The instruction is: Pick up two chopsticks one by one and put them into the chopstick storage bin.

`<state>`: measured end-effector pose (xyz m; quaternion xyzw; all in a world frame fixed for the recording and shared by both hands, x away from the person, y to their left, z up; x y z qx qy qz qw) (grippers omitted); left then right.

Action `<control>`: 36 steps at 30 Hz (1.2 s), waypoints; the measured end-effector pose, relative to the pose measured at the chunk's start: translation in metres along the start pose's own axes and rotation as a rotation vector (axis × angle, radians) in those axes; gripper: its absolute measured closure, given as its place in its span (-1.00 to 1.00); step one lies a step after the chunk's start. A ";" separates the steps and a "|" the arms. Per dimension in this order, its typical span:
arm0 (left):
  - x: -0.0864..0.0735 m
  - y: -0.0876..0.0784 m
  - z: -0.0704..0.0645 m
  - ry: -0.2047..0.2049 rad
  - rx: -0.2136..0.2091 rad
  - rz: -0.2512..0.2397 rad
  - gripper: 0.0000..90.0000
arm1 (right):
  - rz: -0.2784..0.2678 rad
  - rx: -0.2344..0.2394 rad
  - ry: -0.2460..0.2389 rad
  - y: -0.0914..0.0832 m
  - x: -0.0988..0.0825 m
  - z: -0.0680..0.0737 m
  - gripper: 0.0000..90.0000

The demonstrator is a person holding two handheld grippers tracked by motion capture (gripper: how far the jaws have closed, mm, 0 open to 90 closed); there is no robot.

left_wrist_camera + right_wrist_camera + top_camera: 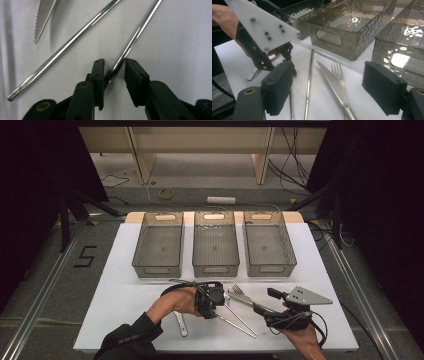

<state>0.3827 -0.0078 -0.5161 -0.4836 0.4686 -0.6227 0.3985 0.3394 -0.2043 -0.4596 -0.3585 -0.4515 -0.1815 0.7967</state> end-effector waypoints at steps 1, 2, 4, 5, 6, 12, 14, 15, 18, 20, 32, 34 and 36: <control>0.000 0.000 -0.001 0.006 0.000 0.000 0.58 | 0.001 -0.002 -0.001 0.000 0.000 0.000 -0.44; 0.000 0.000 -0.002 0.015 -0.004 0.003 0.60 | 0.002 -0.002 -0.001 0.000 0.000 0.000 -0.44; 0.000 0.000 -0.004 0.026 -0.002 0.003 0.65 | 0.003 -0.003 -0.002 0.000 0.000 0.000 -0.44; 0.000 0.000 -0.005 0.024 -0.003 -0.004 0.67 | 0.003 -0.004 -0.002 0.000 0.000 0.000 -0.44; -0.001 0.000 -0.006 0.026 -0.006 -0.004 0.70 | 0.004 -0.004 -0.001 0.000 0.000 0.000 -0.44; -0.001 -0.001 -0.009 0.072 -0.007 0.001 0.80 | 0.009 -0.004 0.000 0.001 -0.001 -0.001 -0.44; -0.001 0.000 -0.011 0.071 -0.012 -0.002 0.82 | 0.011 -0.006 0.000 0.001 -0.001 -0.001 -0.44; -0.001 -0.001 -0.011 0.083 -0.013 0.000 0.83 | 0.012 -0.005 -0.002 0.001 -0.001 -0.001 -0.44; 0.000 0.000 -0.011 0.096 -0.011 -0.001 0.86 | 0.013 -0.005 -0.002 0.001 -0.001 -0.001 -0.44; 0.000 0.000 -0.011 0.104 -0.008 0.000 0.86 | 0.014 -0.006 -0.001 0.001 -0.001 -0.001 -0.44; 0.001 -0.001 -0.012 0.129 0.013 0.009 0.89 | 0.017 -0.007 -0.002 0.002 -0.001 -0.001 -0.44; 0.001 -0.002 -0.013 0.124 0.009 0.003 0.89 | 0.017 -0.006 -0.002 0.002 -0.001 -0.001 -0.44; 0.001 -0.005 -0.013 0.126 0.016 -0.004 0.89 | 0.016 -0.006 -0.002 0.002 -0.001 -0.001 -0.44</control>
Point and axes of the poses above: each handheld gripper's, and its own axes: y roughly forward along the jaws, x roughly out of its top, z roughly to its left, the point moved 6 cm from there along y, roughly forward along the jaws, and after that the axes turned 13 degrees about y, right-handed, at the moved point
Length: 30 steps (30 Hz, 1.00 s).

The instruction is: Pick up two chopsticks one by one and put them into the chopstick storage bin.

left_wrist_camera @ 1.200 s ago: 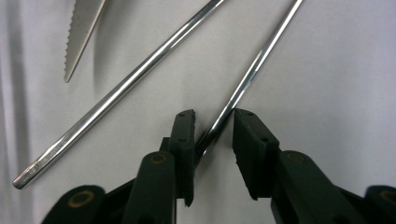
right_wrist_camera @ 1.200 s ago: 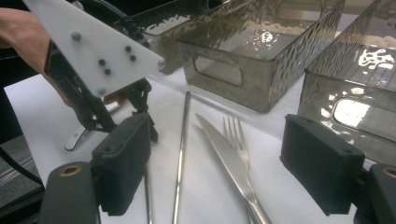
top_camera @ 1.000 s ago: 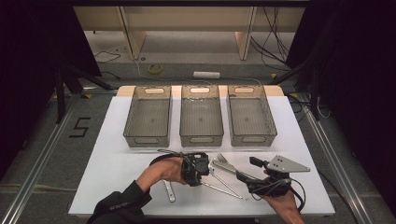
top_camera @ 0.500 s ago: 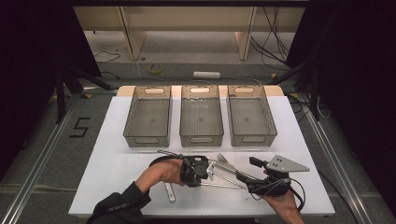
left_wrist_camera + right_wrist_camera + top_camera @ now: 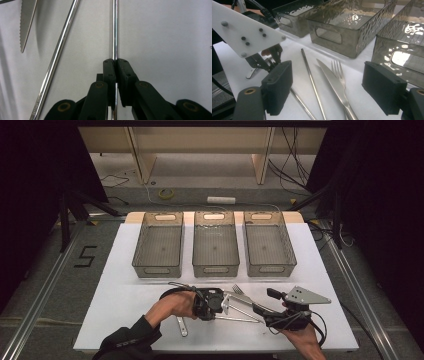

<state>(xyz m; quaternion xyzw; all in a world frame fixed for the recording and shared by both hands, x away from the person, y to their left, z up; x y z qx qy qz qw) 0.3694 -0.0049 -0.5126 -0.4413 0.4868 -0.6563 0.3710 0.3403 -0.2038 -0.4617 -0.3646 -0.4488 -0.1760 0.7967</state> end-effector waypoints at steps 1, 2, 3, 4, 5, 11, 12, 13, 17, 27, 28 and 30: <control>0.001 -0.002 0.000 -0.009 0.003 -0.011 0.89 | -0.001 0.001 0.001 0.000 0.000 0.000 -0.44; 0.001 -0.005 0.001 -0.003 0.006 -0.015 0.89 | 0.000 0.000 0.002 0.000 0.000 0.000 -0.44; 0.001 -0.007 0.000 -0.006 0.005 -0.019 0.89 | 0.000 0.000 0.001 0.000 0.000 0.000 -0.44; 0.001 -0.010 0.001 -0.003 0.005 -0.018 0.89 | -0.001 0.000 0.002 0.000 0.000 0.000 -0.44; 0.001 -0.012 0.001 -0.004 0.000 -0.016 0.89 | -0.002 0.000 0.002 0.000 0.000 0.000 -0.44; 0.001 -0.021 0.002 -0.025 0.031 -0.050 0.89 | -0.062 -0.003 0.001 -0.008 0.007 -0.002 -0.44; 0.001 -0.023 0.002 -0.025 0.038 -0.052 0.89 | -0.073 -0.006 0.003 -0.009 0.008 -0.003 -0.44; 0.002 -0.024 0.001 -0.033 0.041 -0.062 0.89 | -0.082 -0.005 0.008 -0.010 0.009 -0.004 -0.44; 0.004 -0.031 0.001 -0.047 0.053 -0.057 0.89 | -0.086 -0.004 0.020 -0.011 0.009 -0.006 -0.44; 0.006 -0.051 -0.003 -0.069 0.082 -0.111 0.89 | -0.079 -0.005 0.017 -0.010 0.008 -0.005 -0.44; 0.006 -0.054 -0.003 -0.075 0.085 -0.123 0.89 | -0.079 -0.005 0.017 -0.010 0.008 -0.005 -0.44; 0.006 -0.059 -0.003 -0.080 0.096 -0.134 0.89 | -0.079 -0.006 0.017 -0.010 0.008 -0.005 -0.44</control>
Point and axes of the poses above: each handheld gripper's, and its own axes: y roughly forward along the jaws, x roughly out of its top, z roughly to its left, the point moved 6 cm from there along y, roughly forward along the jaws, and after that the axes turned 13 degrees about y, right-handed, at the moved point
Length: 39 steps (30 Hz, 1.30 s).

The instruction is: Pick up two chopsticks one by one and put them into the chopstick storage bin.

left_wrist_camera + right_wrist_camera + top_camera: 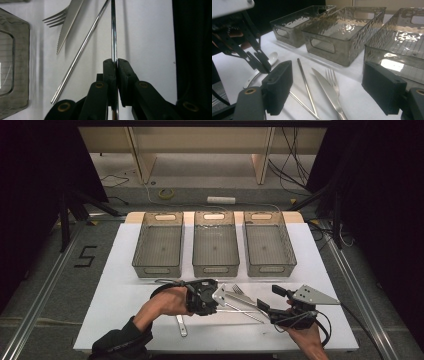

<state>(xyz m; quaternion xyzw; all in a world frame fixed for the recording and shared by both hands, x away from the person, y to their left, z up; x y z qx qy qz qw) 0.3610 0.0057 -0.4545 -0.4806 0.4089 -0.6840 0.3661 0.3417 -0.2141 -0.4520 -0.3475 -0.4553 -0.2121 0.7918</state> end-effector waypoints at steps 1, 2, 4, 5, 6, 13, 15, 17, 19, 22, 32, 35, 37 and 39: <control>0.000 -0.003 0.001 -0.012 0.005 -0.008 0.89 | -0.001 0.000 0.000 0.000 0.000 0.000 -0.44; 0.000 -0.005 0.001 -0.016 0.005 -0.013 0.89 | -0.002 -0.001 0.001 0.000 0.000 0.000 -0.44; -0.001 -0.009 0.003 -0.040 0.017 -0.024 0.89 | -0.007 -0.001 0.001 -0.001 0.001 0.000 -0.44; -0.003 -0.013 0.005 -0.048 0.025 -0.024 0.89 | -0.009 -0.003 0.002 -0.001 0.001 -0.001 -0.44; -0.004 -0.016 0.006 -0.070 0.041 -0.033 0.89 | -0.016 -0.002 0.002 -0.002 0.001 -0.001 -0.43; -0.019 -0.035 0.021 -0.225 0.114 -0.085 0.89 | -0.038 -0.007 0.006 -0.004 0.003 -0.001 -0.43; -0.025 -0.041 0.027 -0.275 0.149 -0.095 0.89 | -0.035 -0.007 0.008 -0.004 0.003 -0.002 -0.43; -0.032 -0.048 0.034 -0.329 0.185 -0.117 0.89 | -0.034 -0.007 0.007 -0.003 0.003 -0.002 -0.43; -0.040 -0.055 0.040 -0.360 0.218 -0.127 0.89 | -0.032 -0.008 0.007 -0.003 0.003 -0.002 -0.43; -0.050 -0.066 0.047 -0.398 0.262 -0.136 0.89 | -0.030 -0.007 0.008 -0.003 0.002 -0.001 -0.43; -0.092 -0.084 0.076 -0.576 0.381 -0.165 0.89 | -0.022 -0.008 0.009 -0.001 0.001 -0.001 -0.42; -0.107 -0.085 0.086 -0.630 0.423 -0.154 0.89 | -0.021 -0.008 0.011 0.000 0.001 -0.001 -0.43; -0.118 -0.084 0.092 -0.664 0.449 -0.134 0.89 | -0.020 -0.008 0.012 0.000 0.001 -0.001 -0.42; -0.127 -0.082 0.097 -0.685 0.460 -0.120 0.89 | -0.018 -0.007 0.008 0.000 0.000 -0.001 -0.42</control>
Point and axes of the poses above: each handheld gripper's, and its own axes: y roughly forward along the jaws, x roughly out of its top, z roughly to its left, the point moved 6 cm from there along y, roughly forward along the jaws, and after that the axes turned 13 degrees about y, right-handed, at the moved point
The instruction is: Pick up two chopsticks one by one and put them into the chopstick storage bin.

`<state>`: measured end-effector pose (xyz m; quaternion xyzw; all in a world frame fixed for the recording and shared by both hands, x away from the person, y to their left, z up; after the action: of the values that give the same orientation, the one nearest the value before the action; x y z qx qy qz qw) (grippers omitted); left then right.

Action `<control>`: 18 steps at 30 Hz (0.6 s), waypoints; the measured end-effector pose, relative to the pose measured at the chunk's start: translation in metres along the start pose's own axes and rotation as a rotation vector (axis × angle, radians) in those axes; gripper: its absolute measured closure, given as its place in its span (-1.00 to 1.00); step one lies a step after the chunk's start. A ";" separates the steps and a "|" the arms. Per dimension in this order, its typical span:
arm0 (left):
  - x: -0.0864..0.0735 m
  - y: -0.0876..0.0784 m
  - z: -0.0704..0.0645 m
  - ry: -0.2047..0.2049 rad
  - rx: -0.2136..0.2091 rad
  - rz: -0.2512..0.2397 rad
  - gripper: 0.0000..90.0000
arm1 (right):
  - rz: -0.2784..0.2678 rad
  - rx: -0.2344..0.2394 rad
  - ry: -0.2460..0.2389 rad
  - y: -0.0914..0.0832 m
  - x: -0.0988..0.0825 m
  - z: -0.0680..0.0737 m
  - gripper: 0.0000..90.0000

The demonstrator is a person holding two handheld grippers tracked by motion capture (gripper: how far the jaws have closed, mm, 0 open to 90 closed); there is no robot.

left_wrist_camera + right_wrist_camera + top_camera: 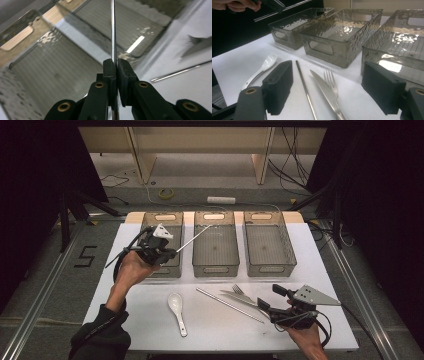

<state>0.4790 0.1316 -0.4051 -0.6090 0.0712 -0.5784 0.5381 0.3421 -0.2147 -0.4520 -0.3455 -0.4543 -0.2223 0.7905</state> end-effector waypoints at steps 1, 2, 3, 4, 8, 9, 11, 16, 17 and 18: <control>-0.001 0.001 0.004 -0.014 0.013 0.005 0.89 | 0.000 0.000 -0.001 0.000 0.000 0.000 -0.42; -0.003 0.002 0.009 -0.023 0.022 0.011 0.89 | 0.002 0.001 -0.001 0.001 0.000 0.001 -0.42; -0.004 0.002 0.013 -0.034 0.029 0.014 0.89 | 0.002 0.001 -0.002 0.001 0.000 0.000 -0.42; -0.005 0.002 0.017 -0.044 0.044 0.018 0.89 | 0.003 0.002 0.000 0.001 0.000 0.000 -0.42; -0.005 0.003 0.033 -0.084 0.077 0.019 0.89 | 0.007 0.001 0.002 0.001 -0.001 0.000 -0.42; -0.006 0.003 0.037 -0.089 0.085 0.028 0.89 | 0.008 0.001 0.001 0.001 -0.001 0.000 -0.42; -0.006 0.005 0.044 -0.099 0.093 0.041 0.89 | 0.011 0.002 0.003 0.001 -0.001 0.000 -0.42; -0.009 0.010 0.060 -0.140 0.127 0.049 0.89 | 0.009 0.002 0.002 0.001 -0.001 0.000 -0.42; -0.011 0.012 0.063 -0.155 0.135 0.047 0.89 | 0.009 0.001 0.003 0.001 -0.001 0.000 -0.42; -0.013 0.012 0.066 -0.161 0.140 0.053 0.89 | 0.008 0.002 0.004 0.001 -0.001 -0.001 -0.42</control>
<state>0.5331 0.1733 -0.4060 -0.6124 0.0033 -0.5166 0.5984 0.3427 -0.2143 -0.4535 -0.3462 -0.4517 -0.2193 0.7925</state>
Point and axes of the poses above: each handheld gripper's, and its own axes: y roughly forward along the jaws, x roughly out of its top, z roughly to its left, the point moved 6 cm from there along y, roughly forward along the jaws, and after that the axes turned 13 degrees about y, right-handed, at the moved point
